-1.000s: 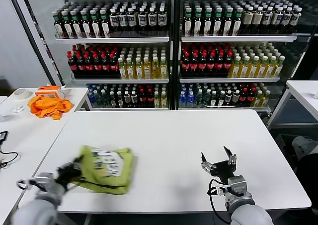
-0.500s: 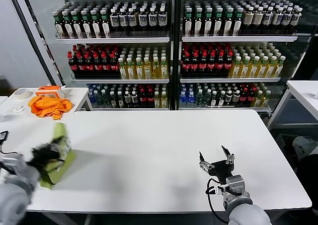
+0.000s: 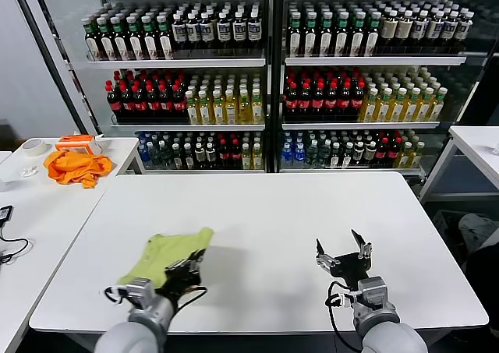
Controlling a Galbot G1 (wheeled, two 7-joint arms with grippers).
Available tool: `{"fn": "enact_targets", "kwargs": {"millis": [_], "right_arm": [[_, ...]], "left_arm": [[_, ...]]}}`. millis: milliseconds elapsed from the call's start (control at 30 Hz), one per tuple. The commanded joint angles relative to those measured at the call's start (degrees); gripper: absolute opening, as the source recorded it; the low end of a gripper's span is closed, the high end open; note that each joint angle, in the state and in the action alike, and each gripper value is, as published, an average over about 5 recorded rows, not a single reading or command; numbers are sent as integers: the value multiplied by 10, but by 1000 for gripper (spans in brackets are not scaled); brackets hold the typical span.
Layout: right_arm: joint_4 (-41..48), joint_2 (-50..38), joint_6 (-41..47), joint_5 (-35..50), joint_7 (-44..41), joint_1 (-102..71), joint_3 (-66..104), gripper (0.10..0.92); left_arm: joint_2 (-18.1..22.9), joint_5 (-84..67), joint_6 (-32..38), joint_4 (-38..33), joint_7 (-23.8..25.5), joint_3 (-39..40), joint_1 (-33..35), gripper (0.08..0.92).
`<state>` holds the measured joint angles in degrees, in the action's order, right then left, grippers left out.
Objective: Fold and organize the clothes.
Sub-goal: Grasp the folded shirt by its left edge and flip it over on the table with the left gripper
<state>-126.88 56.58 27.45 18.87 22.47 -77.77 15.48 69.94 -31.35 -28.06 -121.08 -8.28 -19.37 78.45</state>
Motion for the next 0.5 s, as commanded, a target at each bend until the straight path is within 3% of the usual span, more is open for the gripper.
{"fn": "enact_targets", "kwargs": {"millis": [33, 300, 500], "right_arm": [[-3, -2, 1, 0, 1, -2, 2, 823], [-7, -5, 4, 0, 1, -2, 4, 823], [10, -7, 6, 12, -18, 14, 0, 823]], "left_arm": [[110, 13, 23, 47, -23, 96, -95, 93], [126, -31, 44, 86, -35, 105, -135, 98], [92, -61, 48, 47, -22, 68, -146, 232]]}}
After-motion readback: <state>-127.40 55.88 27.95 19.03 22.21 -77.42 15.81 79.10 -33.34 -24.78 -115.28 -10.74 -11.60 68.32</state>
